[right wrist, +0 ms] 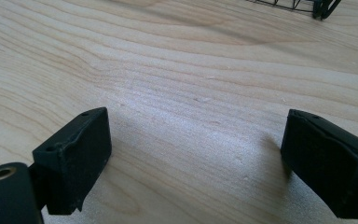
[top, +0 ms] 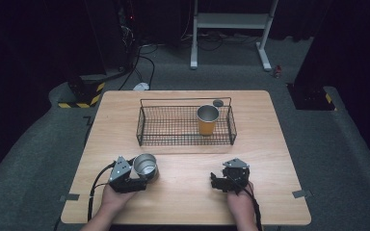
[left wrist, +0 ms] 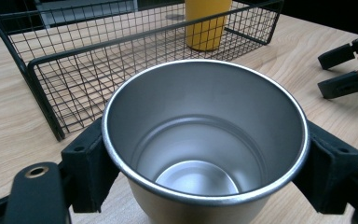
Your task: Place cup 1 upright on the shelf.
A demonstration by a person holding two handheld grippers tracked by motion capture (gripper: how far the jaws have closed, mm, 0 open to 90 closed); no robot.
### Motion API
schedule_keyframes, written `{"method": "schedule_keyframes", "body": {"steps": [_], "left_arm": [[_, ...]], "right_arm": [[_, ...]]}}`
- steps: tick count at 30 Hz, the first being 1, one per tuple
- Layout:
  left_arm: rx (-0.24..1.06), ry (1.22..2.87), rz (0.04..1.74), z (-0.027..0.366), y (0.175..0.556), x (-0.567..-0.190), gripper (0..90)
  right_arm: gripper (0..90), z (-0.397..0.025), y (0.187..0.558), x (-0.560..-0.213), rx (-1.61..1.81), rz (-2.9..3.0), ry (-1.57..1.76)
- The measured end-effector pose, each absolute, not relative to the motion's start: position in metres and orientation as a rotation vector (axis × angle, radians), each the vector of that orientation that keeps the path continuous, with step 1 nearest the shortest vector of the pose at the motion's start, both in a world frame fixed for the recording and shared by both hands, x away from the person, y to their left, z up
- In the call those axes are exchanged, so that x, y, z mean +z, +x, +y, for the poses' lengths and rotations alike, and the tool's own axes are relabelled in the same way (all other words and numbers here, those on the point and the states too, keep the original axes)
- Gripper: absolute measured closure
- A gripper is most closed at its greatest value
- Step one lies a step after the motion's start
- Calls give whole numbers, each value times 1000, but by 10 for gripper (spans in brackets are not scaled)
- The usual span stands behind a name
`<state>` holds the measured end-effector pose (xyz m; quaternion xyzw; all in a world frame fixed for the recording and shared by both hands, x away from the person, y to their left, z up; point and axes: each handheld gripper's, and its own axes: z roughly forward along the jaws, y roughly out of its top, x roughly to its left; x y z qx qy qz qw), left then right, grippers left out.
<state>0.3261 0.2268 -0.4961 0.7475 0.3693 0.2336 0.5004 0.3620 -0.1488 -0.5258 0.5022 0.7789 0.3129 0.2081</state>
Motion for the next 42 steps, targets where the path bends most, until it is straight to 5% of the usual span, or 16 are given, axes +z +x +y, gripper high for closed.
{"method": "schedule_keyframes", "body": {"steps": [42], "left_arm": [[515, 1736, 989, 206, 364, -448, 188]], "right_arm": [[85, -149, 362, -526, 870, 2175, 1388]]}}
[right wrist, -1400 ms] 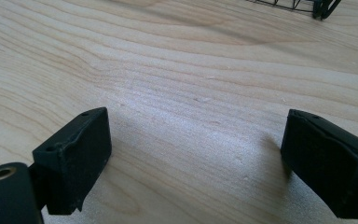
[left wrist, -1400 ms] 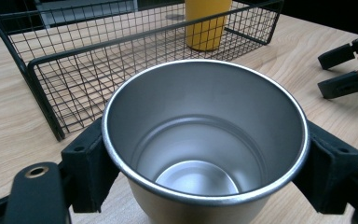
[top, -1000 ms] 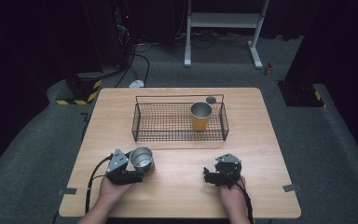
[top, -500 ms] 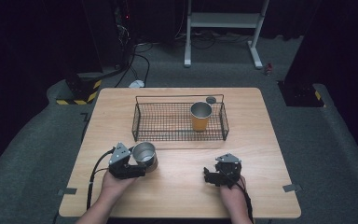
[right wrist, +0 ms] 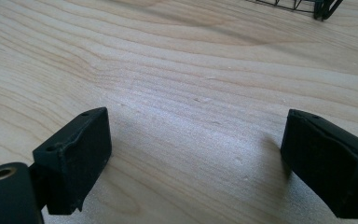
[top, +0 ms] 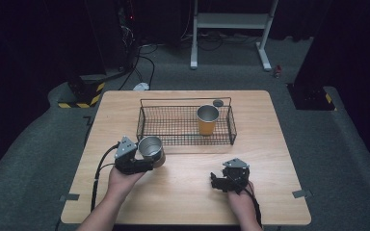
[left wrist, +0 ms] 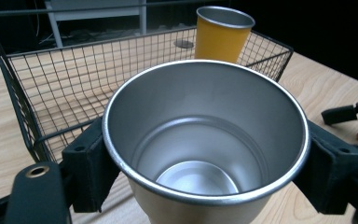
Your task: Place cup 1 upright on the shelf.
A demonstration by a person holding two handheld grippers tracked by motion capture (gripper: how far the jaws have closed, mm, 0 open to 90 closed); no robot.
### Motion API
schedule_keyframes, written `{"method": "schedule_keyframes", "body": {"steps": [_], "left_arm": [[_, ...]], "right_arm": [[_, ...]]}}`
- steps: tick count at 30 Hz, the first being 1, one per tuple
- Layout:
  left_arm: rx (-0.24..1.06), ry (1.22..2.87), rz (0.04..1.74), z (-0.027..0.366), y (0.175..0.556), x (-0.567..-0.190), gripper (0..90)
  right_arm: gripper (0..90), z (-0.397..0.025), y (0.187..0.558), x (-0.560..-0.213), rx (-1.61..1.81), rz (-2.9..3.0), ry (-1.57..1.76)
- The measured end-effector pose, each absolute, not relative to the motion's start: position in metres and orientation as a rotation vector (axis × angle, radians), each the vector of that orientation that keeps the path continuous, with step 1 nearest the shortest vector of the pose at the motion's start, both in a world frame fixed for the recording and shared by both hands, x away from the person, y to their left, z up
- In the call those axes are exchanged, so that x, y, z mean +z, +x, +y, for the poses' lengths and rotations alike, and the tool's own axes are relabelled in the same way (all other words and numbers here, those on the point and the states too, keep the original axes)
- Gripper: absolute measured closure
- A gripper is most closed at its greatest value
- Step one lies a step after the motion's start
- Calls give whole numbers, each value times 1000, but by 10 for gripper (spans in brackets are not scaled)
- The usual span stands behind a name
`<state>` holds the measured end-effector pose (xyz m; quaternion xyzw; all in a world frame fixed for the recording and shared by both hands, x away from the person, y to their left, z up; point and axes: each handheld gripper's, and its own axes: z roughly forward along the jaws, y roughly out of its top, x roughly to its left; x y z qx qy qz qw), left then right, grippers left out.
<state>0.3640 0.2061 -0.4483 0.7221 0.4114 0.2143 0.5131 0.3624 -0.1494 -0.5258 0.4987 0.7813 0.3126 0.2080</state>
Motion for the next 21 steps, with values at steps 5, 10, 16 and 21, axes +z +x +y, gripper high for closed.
{"method": "schedule_keyframes", "body": {"steps": [5, 10, 16, 21], "left_arm": [[526, 1739, 986, 203, 367, -441, 188], [530, 1735, 980, 200, 371, -434, 188], [536, 1724, 979, 198, 380, -427, 188], [535, 1714, 975, 195, 387, -419, 188]], "right_arm": [[84, -150, 363, -526, 871, 2178, 1384], [85, -149, 363, -526, 872, 2178, 1386], [84, -150, 363, -526, 871, 2178, 1386], [84, -150, 363, -526, 872, 2178, 1382]]}}
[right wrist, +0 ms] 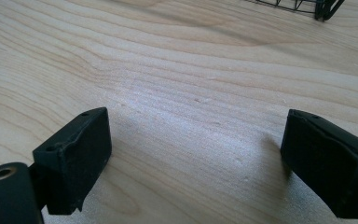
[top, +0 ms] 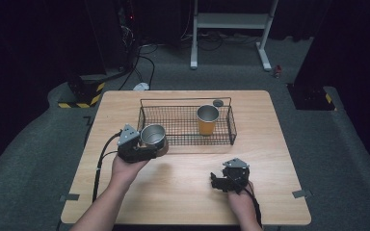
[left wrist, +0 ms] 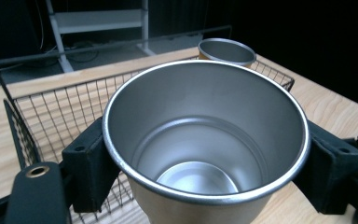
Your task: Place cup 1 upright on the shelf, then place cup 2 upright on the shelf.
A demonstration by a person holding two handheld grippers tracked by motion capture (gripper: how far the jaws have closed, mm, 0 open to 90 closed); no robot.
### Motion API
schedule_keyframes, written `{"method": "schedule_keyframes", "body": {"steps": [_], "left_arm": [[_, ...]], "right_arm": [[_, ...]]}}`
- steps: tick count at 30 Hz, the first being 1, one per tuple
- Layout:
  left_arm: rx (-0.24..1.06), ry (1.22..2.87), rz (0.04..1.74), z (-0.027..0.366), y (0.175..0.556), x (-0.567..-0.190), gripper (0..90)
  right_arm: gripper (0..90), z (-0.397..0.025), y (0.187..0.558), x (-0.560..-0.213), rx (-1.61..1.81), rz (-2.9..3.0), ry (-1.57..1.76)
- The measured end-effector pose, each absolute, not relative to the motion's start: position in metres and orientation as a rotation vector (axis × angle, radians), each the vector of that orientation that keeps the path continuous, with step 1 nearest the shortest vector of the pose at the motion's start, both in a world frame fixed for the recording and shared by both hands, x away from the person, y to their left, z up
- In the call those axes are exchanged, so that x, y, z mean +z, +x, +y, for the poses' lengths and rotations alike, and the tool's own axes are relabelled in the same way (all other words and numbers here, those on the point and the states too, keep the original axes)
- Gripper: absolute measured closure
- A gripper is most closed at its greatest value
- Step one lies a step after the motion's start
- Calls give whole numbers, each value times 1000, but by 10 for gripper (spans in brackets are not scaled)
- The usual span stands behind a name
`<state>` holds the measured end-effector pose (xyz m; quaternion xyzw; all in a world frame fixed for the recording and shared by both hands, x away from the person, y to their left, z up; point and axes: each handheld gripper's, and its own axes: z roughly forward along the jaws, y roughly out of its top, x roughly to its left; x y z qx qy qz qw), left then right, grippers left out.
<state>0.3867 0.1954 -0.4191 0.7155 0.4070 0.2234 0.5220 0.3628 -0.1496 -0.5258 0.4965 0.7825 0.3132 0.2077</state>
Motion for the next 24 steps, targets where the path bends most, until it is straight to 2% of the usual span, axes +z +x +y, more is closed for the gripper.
{"method": "schedule_keyframes", "body": {"steps": [24], "left_arm": [[538, 1718, 963, 176, 430, -398, 188]], "right_arm": [[85, -150, 363, -526, 870, 2186, 1372]]}}
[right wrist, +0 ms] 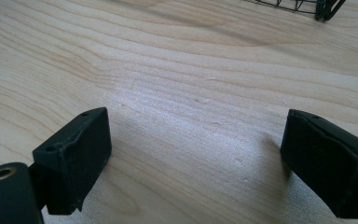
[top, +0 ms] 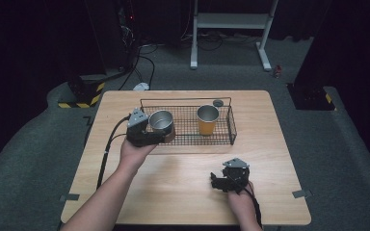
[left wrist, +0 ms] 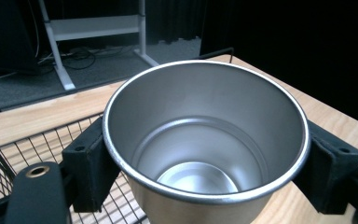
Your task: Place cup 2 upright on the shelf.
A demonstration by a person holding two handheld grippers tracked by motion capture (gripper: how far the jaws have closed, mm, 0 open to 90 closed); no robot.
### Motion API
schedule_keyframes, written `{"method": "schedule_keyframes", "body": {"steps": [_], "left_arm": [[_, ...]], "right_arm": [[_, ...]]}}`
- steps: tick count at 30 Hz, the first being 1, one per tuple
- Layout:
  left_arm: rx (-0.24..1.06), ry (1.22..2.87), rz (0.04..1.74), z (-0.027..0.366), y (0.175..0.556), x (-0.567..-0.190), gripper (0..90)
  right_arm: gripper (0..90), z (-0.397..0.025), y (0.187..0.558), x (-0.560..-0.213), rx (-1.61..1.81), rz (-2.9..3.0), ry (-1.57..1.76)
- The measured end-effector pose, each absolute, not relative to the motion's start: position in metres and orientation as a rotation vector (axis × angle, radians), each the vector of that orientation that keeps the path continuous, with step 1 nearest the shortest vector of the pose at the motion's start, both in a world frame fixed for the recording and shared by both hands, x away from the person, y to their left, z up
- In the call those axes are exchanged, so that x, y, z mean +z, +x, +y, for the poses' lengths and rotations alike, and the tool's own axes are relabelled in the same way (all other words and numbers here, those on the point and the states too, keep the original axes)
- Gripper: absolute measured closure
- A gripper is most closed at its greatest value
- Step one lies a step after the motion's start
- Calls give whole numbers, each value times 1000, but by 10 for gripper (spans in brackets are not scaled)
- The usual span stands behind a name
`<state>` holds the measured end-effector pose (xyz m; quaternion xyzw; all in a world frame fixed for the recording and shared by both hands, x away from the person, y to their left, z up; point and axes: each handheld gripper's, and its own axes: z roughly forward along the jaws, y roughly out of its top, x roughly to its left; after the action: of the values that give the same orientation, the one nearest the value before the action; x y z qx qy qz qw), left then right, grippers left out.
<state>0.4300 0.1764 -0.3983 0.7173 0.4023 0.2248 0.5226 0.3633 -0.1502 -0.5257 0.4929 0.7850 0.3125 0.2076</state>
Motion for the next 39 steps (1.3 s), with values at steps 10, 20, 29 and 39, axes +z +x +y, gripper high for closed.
{"method": "schedule_keyframes", "body": {"steps": [10, 20, 29, 39], "left_arm": [[556, 1702, 1017, 180, 454, -402, 188], [601, 1699, 1074, 181, 475, -420, 188], [616, 1691, 1130, 183, 491, -435, 188], [607, 1737, 1172, 176, 498, -448, 188]], "right_arm": [[85, -150, 363, -526, 874, 2183, 1373], [88, -150, 362, -526, 872, 2185, 1376], [88, -150, 362, -526, 874, 2183, 1379], [88, -150, 362, -526, 874, 2183, 1378]]}}
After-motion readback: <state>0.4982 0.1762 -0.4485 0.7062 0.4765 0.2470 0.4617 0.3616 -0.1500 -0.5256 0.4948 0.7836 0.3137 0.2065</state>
